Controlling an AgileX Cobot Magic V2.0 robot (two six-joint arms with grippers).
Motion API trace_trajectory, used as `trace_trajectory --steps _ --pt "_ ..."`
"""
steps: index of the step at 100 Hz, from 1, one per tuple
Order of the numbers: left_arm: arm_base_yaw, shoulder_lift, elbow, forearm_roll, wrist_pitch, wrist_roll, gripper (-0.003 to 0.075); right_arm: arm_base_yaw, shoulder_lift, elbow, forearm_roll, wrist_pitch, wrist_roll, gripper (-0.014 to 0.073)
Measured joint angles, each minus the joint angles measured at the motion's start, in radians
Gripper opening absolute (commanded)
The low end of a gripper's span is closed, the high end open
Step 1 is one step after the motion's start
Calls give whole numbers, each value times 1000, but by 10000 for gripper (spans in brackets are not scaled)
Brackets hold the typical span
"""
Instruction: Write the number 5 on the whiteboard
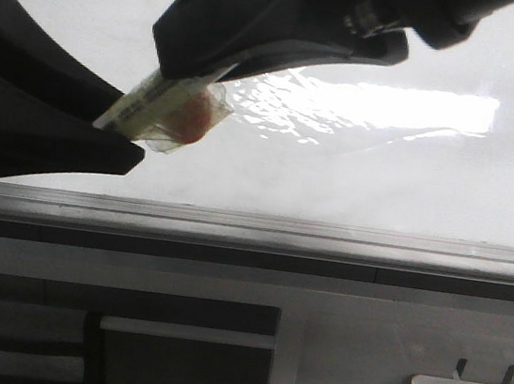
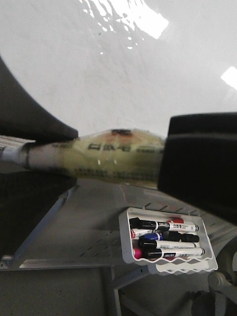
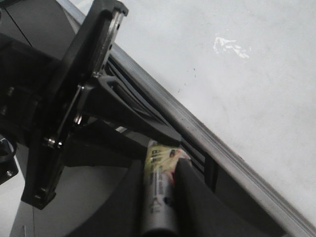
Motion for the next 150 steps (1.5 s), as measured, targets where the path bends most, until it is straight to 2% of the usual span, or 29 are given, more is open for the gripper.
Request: trace_trajectory --steps 13,22,37,54,85,111,135,150 --pt "0 0 0 -19 -33 0 400 0 0 -2 0 18 0 -63" --pt "0 0 0 -51 -67 0 468 0 0 -2 0 39 0 -63" --pt "0 -17 3 -87 -63 -4 460 -4 0 -5 0 51 7 -62" --pt "0 -124 38 -125 -52 -52 460 -55 6 -20 0 99 14 -62" --pt "0 -330 79 -399 102 -62 459 -164 15 -168 0 171 8 -63" --pt "0 -345 81 -485 134 -56 458 -228 102 -292 0 233 -31 -63" --pt "91 -345 81 -544 131 -37 400 -265 185 -408 0 245 -70 -63" --pt "163 -345 83 -549 93 -37 398 -276 227 -420 0 279 -74 -63"
